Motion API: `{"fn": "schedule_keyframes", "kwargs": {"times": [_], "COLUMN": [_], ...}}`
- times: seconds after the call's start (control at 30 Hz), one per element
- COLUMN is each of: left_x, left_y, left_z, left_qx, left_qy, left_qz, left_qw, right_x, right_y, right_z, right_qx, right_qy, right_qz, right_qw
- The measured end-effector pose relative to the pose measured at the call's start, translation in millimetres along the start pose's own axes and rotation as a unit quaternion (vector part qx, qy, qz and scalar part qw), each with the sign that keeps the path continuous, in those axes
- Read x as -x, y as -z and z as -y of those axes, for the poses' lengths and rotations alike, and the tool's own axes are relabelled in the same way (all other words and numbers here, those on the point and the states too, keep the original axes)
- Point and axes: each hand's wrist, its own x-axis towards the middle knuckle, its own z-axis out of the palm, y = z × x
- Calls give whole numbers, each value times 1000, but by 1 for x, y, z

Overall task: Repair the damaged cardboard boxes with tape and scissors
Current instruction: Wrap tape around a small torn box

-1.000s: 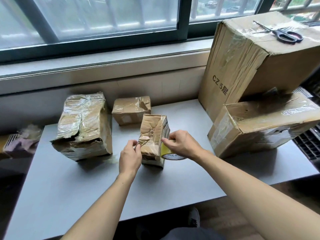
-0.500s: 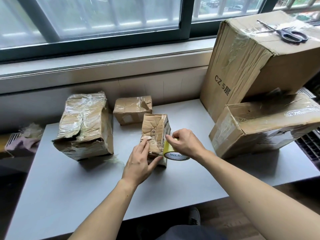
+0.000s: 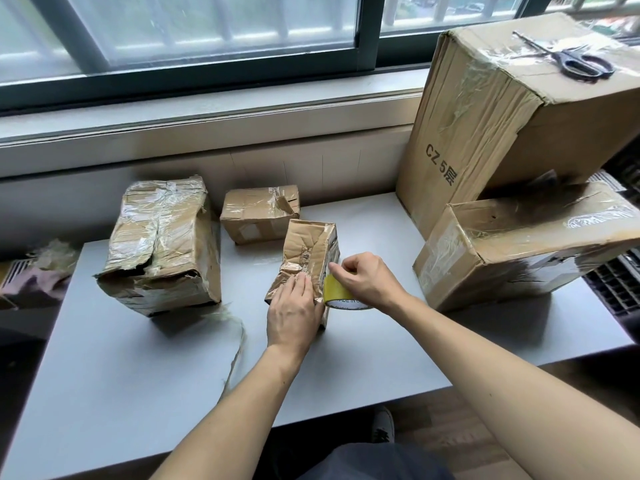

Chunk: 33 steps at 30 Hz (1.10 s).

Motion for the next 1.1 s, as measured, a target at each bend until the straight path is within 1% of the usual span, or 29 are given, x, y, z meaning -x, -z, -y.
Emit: {"fn": "schedule_keyframes", "kwargs": {"times": [0.1,0.17,0.23,0.3,0.33,0.4,0.47,0.53,0.63,0.73,0.87,0.97,1.03,1.1], "left_x": [-8,-10,-13,-15,-14,-8,3,13,10,3,-1,-4,-4,-2], "left_y": [2,14,32,39,37,30,23,19,21,25,23,28,31,32], "left_z": [2,7,11,15,16,16,19,27,43,52,59,61,62,61], "left_qx": [-9,7,45,118,166,247,284,317,361,367,334,296,264,240], "left_qy": [-10,-6,24,66,92,128,149,131,57,8,19,1,-20,-24], "left_qz": [-6,-6,-5,3,8,28,44,51,85,124,168,201,211,239], "left_qw": [1000,1000,999,991,982,960,946,938,927,922,927,934,941,941], "right_x": [-1,-2,-6,-10,-11,-8,-3,2,1,0,1,0,0,3], "right_y": [5,9,13,17,17,8,-6,-18,-20,-17,-20,-19,-19,-22], "right_z": [3,10,18,26,28,27,21,15,14,12,18,28,29,26], "right_qx": [-30,-81,-160,-234,-245,-221,-196,-197,-200,-183,-167,-153,-149,-121], "right_qy": [-8,-9,-10,-19,-21,-8,-4,-11,-15,-1,17,37,43,45], "right_qz": [2,-7,-26,-32,-25,-2,20,24,19,17,1,-15,-2,29], "right_qw": [1000,997,987,971,969,975,980,980,979,983,986,987,988,991]}}
